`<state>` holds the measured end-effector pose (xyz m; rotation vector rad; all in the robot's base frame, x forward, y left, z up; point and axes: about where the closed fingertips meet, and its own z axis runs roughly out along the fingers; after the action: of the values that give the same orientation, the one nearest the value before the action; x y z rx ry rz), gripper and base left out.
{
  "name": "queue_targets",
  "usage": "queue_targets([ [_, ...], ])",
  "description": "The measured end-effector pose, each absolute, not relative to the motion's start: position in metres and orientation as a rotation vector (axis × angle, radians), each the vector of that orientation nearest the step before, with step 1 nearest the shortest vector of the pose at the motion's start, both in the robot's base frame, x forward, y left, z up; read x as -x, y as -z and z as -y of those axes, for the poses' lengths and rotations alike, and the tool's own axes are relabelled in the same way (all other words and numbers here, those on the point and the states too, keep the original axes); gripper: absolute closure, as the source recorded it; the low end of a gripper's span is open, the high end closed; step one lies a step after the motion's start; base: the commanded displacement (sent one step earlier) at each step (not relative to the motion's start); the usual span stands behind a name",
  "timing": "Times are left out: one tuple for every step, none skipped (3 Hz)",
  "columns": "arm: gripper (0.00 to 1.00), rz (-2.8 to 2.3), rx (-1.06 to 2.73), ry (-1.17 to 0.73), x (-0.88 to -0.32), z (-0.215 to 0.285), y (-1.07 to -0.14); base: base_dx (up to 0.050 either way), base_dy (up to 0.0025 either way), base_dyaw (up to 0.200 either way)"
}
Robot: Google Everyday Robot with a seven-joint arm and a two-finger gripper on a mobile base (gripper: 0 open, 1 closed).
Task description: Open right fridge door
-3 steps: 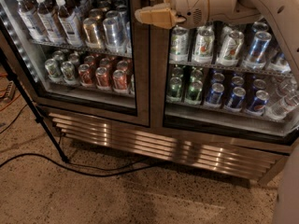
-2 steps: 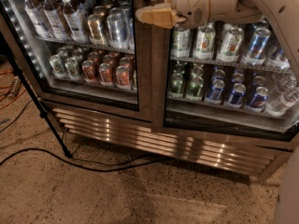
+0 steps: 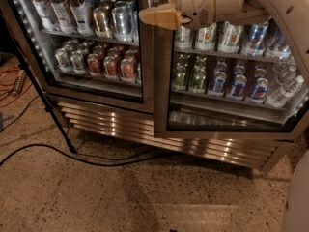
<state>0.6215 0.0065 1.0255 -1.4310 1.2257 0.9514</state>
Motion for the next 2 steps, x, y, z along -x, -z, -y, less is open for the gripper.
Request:
queue_targets([
  [1.00,-1.226,1.431,-0.951,-0.6215,-0.0065,-1.0255,-0.048,-0.00004,0.000],
  [1.00,-1.226,1.431,-0.951,-0.6215,-0.0065,-1.0255,-0.047,-0.00001,0.000],
])
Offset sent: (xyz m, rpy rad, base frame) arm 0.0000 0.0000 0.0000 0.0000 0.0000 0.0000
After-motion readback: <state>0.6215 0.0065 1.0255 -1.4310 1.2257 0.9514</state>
